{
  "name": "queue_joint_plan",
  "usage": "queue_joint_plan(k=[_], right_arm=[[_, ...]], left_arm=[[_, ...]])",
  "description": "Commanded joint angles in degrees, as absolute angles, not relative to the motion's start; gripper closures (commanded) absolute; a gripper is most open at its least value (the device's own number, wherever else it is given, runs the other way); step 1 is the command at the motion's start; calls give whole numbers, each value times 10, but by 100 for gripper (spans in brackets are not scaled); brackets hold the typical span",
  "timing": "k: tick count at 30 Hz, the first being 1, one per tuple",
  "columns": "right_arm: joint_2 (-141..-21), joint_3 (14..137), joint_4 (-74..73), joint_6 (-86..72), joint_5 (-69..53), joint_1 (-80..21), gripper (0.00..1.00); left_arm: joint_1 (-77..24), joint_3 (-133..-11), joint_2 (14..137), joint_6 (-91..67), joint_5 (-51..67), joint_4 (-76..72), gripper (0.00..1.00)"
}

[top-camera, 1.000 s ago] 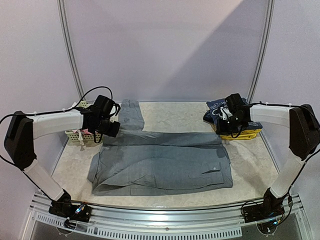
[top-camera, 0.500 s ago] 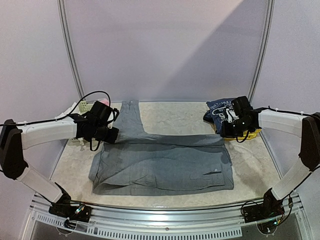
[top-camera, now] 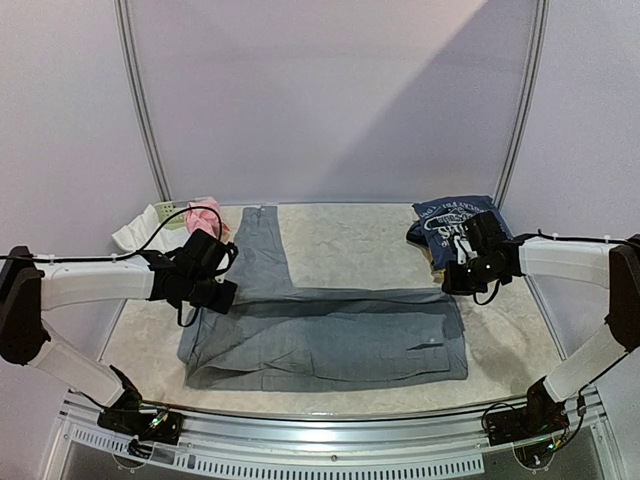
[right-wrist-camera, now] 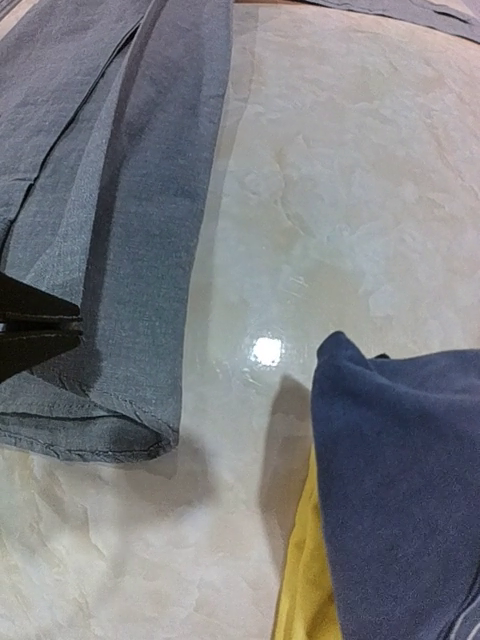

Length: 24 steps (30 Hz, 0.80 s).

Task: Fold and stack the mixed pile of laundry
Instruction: Fold the 1/3-folded shirt at the center of the board.

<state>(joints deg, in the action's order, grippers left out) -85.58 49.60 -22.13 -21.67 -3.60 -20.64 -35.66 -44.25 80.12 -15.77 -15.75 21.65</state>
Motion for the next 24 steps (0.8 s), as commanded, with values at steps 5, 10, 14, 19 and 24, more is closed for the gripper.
queue_joint_plan(k=[5,10,14,19,24], right_arm=[[-845,459,-196,-239,-11,-210,85],[-820,465,-212,-243,-27,-216,65],[-772,467,-209,-248,-61,-225,58],[-762,483,-194,-254,-91,-249,57],[-819,493,-165,-259,-100,-272,57]], left_arm=[[-388,-412,807,-189,-182,187,92],[-415,-416,790,-194,-199,204,81],[-433,-432,750,-194,-221,235,73],[-438,-441,722,-181,-225,223,66],[-438,-457,762,-177,-240,204,66]])
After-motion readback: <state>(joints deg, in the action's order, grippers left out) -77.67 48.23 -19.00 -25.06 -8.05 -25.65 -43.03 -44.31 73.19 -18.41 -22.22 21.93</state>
